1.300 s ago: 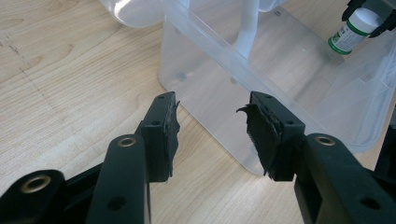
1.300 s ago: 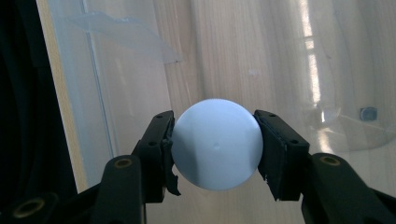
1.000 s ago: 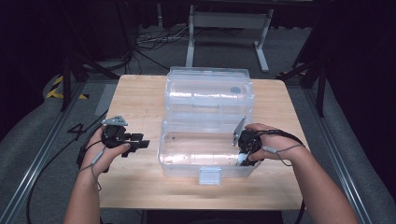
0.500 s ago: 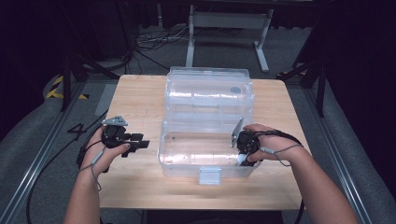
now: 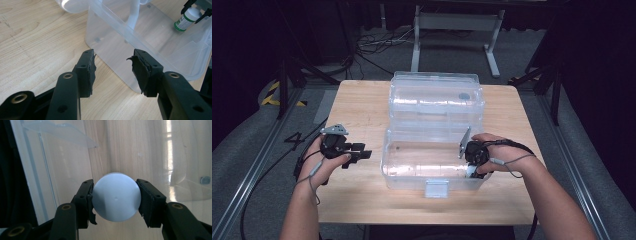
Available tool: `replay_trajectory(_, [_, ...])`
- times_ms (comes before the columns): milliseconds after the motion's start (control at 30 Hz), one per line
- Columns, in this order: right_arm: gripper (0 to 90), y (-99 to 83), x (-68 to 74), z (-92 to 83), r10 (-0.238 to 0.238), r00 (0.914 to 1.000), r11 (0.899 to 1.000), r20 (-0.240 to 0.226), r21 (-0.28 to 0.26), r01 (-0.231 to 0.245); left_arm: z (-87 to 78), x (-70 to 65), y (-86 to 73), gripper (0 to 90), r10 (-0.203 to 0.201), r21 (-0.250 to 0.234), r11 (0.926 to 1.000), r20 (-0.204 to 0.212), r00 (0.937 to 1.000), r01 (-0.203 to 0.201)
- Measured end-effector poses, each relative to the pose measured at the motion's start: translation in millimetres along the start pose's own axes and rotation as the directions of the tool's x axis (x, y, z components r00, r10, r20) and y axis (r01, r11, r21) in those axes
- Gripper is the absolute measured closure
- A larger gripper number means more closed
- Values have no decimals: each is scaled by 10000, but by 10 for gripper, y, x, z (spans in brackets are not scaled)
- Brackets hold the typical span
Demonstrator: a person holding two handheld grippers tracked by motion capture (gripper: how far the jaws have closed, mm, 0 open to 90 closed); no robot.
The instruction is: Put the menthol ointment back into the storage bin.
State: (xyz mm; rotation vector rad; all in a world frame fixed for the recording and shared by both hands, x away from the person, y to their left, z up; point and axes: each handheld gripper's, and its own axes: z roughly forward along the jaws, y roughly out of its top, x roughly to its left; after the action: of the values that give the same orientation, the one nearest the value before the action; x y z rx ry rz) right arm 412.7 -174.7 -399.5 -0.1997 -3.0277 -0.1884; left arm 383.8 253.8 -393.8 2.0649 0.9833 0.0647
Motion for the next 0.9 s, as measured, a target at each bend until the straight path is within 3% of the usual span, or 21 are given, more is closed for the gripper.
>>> replay_trajectory(367, [501, 7, -13, 7, 198, 9997, 9990, -162, 409, -191, -3, 4, -3, 535, 10, -14, 10000, 25, 10000, -10])
replay_trajectory(900, [490, -14, -27, 16, 291, 9994, 9987, -199, 426, -282, 0, 2, -3, 534, -6, 15, 10000, 33, 10000, 6])
